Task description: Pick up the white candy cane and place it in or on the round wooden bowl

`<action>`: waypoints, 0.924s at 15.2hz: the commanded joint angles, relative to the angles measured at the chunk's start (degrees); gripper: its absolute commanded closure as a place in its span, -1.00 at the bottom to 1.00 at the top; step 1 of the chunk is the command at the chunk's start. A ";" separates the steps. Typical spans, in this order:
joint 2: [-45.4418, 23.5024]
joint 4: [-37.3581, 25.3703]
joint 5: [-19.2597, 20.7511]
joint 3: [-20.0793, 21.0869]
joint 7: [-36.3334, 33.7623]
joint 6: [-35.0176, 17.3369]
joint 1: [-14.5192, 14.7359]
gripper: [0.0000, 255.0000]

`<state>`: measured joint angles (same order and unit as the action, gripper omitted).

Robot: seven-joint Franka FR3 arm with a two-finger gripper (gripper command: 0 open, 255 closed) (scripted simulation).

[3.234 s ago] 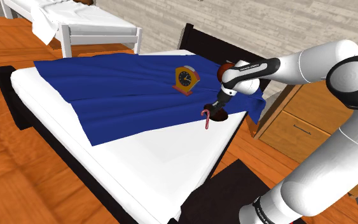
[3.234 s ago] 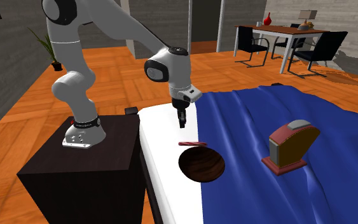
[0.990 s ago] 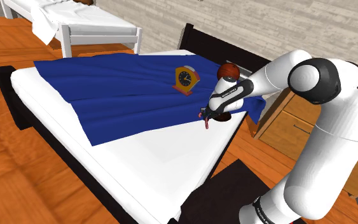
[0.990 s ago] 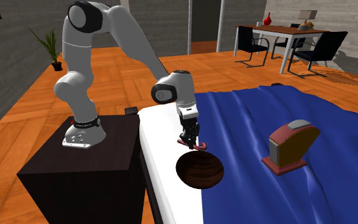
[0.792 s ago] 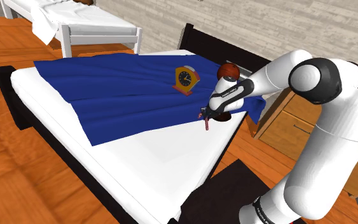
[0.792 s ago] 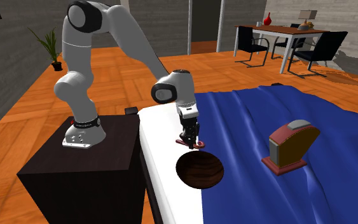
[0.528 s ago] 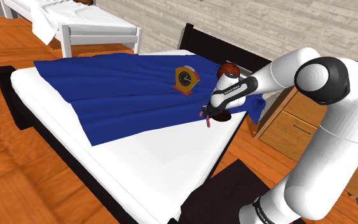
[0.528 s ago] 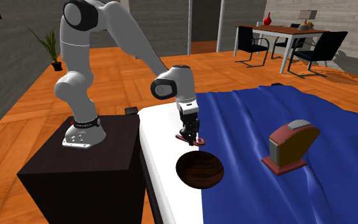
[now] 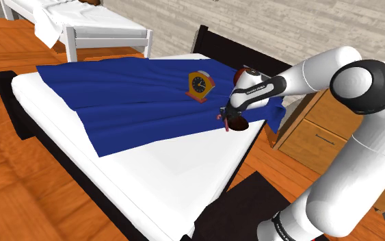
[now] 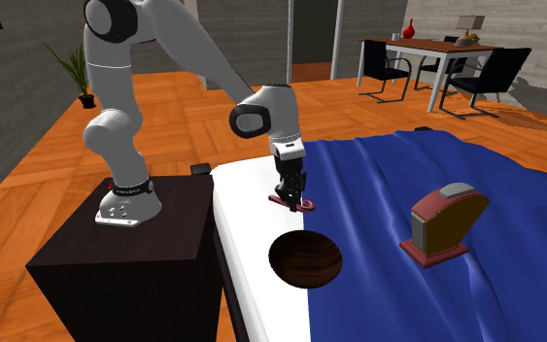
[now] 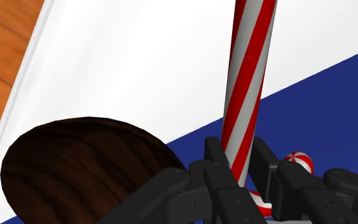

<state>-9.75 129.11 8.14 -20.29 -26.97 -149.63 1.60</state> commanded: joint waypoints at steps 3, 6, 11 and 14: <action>2.46 -0.49 0.86 -0.21 -0.36 2.89 0.34 1.00; 4.06 -1.18 1.30 -0.28 -0.44 5.14 0.50 1.00; 4.81 -3.31 0.71 -0.75 1.46 7.79 -0.15 1.00; 1.67 -7.32 -2.55 -1.88 7.22 8.33 -2.63 1.00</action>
<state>-7.13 123.04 6.64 -21.82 -21.66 -141.50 -0.24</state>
